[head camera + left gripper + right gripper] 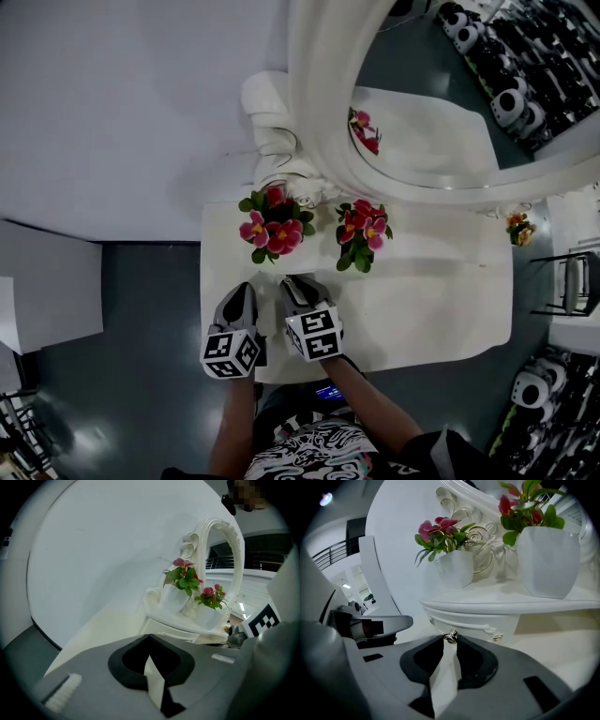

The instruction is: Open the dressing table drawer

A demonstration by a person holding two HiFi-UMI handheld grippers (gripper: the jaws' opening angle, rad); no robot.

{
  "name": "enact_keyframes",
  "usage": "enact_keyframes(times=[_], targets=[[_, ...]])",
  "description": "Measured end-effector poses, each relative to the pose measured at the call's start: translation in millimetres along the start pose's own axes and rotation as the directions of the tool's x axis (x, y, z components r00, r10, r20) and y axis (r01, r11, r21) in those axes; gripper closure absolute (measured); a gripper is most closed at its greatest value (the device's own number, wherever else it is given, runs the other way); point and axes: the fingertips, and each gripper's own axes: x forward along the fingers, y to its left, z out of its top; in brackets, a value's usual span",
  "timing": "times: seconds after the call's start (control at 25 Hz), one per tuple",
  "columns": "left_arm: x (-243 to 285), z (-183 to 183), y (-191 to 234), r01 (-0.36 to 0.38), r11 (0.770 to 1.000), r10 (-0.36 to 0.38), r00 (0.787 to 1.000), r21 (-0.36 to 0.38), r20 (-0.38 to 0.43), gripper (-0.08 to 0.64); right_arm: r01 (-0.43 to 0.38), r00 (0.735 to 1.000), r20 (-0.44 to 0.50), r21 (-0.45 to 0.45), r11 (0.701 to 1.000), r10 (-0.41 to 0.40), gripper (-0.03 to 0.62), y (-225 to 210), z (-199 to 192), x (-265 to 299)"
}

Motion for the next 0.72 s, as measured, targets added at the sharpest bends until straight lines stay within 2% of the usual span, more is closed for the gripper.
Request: enact_keyframes(times=[0.28,0.72], targets=[[-10.8,-3.3,0.0,-0.001,1.000,0.001,1.000,-0.006,0.014,0.558,0.000,1.000,-0.006,-0.009,1.000,0.000,0.500,11.6,-18.1,-17.2],[-25.4,-8.0,-4.1,0.000,1.000,0.000,1.000,0.010,0.019,0.558,0.034,0.999,0.000,0.003,0.999,-0.034,0.514,8.4,-19.6,-20.5]])
